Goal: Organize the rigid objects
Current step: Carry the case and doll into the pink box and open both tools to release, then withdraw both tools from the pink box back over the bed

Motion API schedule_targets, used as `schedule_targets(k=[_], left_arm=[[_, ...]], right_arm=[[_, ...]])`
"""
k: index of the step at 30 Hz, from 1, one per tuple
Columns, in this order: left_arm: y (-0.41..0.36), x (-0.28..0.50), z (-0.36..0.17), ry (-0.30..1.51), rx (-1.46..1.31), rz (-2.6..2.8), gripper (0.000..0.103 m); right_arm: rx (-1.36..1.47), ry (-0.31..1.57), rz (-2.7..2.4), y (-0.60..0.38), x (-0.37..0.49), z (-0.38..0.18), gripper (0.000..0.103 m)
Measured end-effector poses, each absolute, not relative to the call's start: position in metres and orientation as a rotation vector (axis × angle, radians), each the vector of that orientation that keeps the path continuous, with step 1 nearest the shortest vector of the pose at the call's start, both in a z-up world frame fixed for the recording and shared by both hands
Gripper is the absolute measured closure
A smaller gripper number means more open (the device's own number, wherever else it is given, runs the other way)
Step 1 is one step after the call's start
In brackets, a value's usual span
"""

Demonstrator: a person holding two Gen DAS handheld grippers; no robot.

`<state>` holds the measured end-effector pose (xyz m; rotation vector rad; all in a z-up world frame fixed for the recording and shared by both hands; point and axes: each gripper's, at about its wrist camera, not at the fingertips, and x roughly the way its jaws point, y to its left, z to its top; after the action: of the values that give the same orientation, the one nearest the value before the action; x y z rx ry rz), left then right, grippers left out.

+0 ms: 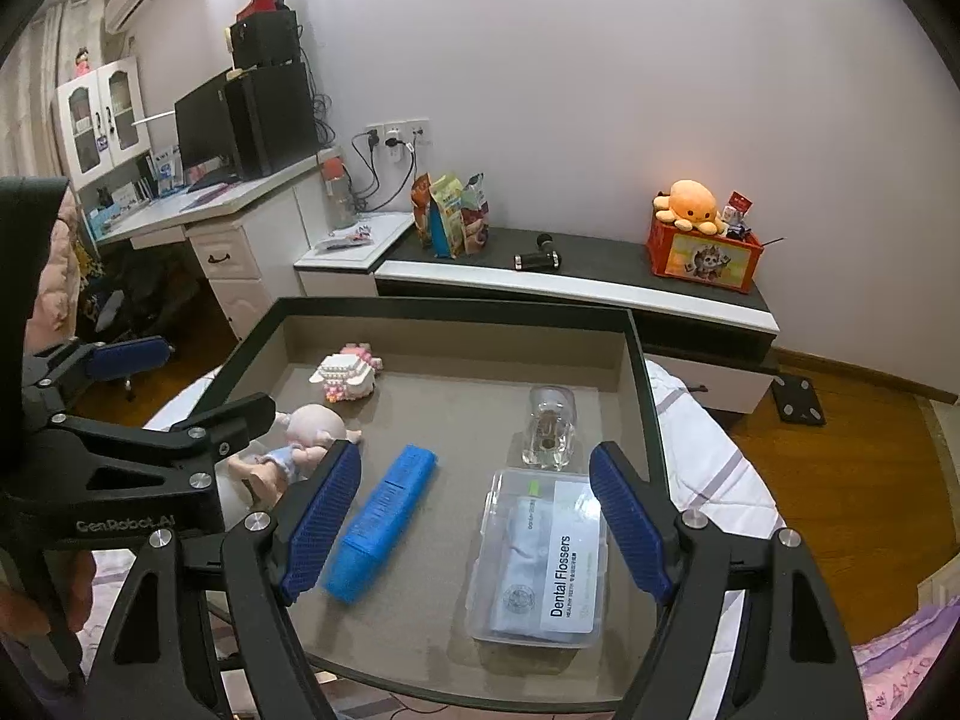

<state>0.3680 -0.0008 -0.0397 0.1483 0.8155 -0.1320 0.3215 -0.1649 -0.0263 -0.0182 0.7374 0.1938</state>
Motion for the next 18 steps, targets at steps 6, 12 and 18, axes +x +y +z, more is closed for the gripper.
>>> schedule_targets(k=[6, 12, 18], left_arm=[[-0.001, 0.374, -0.045, 0.836, 0.148, -0.125, 0.002], [0.001, 0.369, -0.042, 0.836, 0.148, -0.121, 0.002], [0.006, 0.339, -0.018, 0.788, 0.140, -0.109, 0.002]], right_arm=[[-0.039, 0.748, 0.171, -0.163, 0.325, -0.028, 0.023], [-0.048, 0.736, 0.163, -0.165, 0.323, -0.024, 0.023], [-0.062, 0.690, 0.152, -0.165, 0.300, -0.002, 0.023]])
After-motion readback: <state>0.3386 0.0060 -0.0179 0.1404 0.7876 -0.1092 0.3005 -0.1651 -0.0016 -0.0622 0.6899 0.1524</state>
